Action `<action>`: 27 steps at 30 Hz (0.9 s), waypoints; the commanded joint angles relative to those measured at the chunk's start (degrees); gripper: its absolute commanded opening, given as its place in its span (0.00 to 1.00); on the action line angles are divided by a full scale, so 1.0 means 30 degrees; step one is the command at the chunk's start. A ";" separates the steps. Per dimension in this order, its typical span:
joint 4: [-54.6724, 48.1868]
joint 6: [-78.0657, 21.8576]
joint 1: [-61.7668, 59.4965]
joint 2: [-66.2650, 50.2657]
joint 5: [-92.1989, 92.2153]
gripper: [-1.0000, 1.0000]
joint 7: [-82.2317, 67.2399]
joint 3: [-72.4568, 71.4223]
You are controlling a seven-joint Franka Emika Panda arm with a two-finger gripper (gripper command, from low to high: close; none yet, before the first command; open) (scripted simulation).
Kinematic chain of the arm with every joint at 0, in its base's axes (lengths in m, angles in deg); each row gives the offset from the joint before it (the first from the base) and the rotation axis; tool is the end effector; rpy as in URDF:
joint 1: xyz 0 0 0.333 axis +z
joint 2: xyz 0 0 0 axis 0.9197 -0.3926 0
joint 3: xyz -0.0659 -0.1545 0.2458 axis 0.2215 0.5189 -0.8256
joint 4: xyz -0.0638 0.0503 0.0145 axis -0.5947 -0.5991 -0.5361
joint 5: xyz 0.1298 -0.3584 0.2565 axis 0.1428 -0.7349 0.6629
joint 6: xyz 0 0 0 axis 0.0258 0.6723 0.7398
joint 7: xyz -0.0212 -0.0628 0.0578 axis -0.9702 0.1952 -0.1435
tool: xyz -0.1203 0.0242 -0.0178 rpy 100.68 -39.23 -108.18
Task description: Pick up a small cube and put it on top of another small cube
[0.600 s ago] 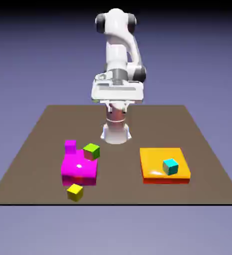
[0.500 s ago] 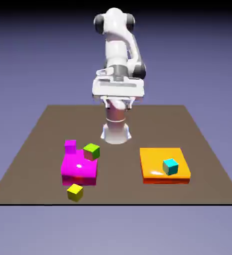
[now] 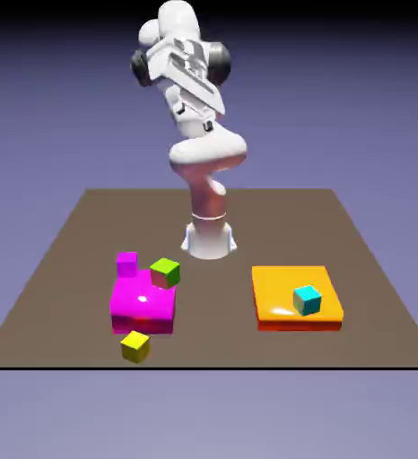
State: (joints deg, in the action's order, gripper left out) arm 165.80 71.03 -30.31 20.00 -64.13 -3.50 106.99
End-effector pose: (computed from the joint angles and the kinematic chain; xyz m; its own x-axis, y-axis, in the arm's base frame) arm 0.4597 -0.0437 0.6112 0.6165 0.2691 0.7400 0.3124 -0.9462 0.0839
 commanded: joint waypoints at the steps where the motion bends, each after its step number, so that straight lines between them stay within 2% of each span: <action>1: -0.0372 -0.0611 0.0624 0.0377 -0.0498 0.50 -0.0832 0.0611; 27: -1.0042 -1.6467 1.6820 1.0163 -1.3443 0.50 -2.2427 1.6474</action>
State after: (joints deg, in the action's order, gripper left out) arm 135.67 21.63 20.15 50.49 -104.45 -70.78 156.40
